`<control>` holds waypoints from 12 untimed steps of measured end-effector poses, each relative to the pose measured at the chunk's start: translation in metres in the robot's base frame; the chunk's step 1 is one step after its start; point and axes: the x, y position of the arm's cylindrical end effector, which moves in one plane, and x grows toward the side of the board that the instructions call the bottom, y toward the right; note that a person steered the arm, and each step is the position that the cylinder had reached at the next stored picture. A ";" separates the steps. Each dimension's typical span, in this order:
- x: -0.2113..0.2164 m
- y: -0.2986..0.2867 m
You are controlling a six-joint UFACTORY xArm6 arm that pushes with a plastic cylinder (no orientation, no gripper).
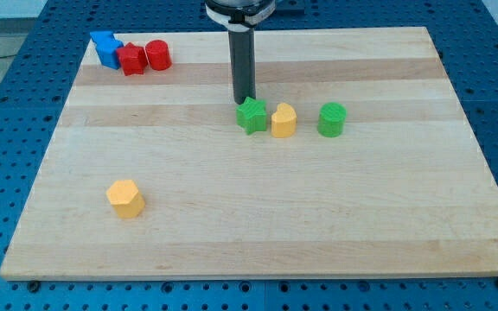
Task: Slightly move the green circle to the right of the yellow heart
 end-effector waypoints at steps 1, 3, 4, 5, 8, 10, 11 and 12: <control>0.008 0.000; -0.002 0.008; -0.014 0.060; -0.014 0.124; 0.044 0.170; 0.066 0.139; 0.066 0.139; 0.062 0.154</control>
